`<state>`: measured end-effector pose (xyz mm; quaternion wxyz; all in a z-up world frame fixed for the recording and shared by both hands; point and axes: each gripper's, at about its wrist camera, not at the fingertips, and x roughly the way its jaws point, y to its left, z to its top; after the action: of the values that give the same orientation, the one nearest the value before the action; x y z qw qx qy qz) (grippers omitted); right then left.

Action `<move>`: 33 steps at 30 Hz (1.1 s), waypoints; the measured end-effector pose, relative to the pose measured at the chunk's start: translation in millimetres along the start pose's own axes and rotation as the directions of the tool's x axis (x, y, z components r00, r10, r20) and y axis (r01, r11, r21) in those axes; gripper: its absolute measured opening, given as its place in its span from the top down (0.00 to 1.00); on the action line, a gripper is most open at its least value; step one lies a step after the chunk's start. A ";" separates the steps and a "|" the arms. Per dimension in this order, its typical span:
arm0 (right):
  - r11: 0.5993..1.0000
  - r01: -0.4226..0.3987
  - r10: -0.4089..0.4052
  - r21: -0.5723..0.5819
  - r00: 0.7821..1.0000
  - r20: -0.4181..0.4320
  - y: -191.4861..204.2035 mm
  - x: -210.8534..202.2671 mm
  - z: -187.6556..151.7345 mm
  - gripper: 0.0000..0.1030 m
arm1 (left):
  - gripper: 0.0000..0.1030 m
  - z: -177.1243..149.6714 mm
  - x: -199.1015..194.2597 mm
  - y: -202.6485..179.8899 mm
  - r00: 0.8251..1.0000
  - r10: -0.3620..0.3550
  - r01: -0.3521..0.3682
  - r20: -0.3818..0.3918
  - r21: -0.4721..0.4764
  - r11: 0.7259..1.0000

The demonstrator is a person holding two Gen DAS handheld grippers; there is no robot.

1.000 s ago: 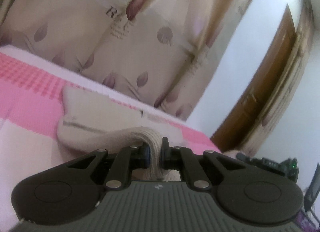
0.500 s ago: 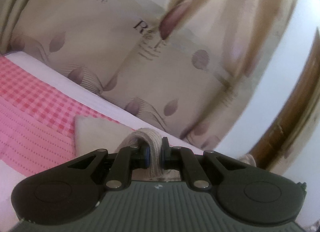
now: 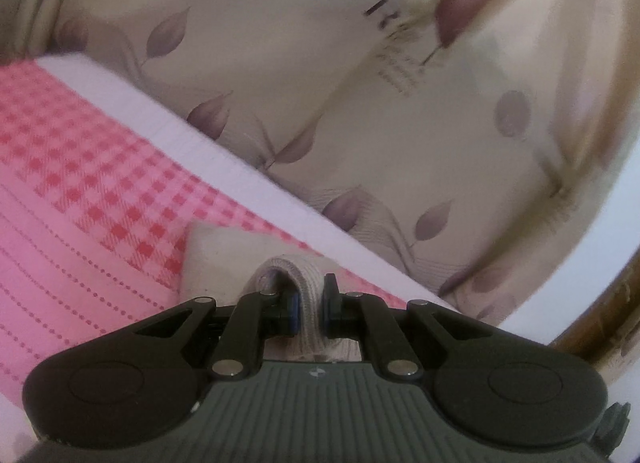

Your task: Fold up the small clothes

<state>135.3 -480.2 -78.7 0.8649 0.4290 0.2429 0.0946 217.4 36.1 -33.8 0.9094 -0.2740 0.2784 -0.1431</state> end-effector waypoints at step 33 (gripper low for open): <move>0.992 -0.099 0.088 0.076 0.986 0.140 -21.8 -8.2 4.8 0.06 | 0.05 -10.7 -0.1 -14.1 0.996 0.009 -0.029 0.093 0.212 0.977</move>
<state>129.6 -500.0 -90.6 0.8555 0.4809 0.1666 0.0953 209.6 20.2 -33.0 0.9466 -0.1784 0.2220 -0.1508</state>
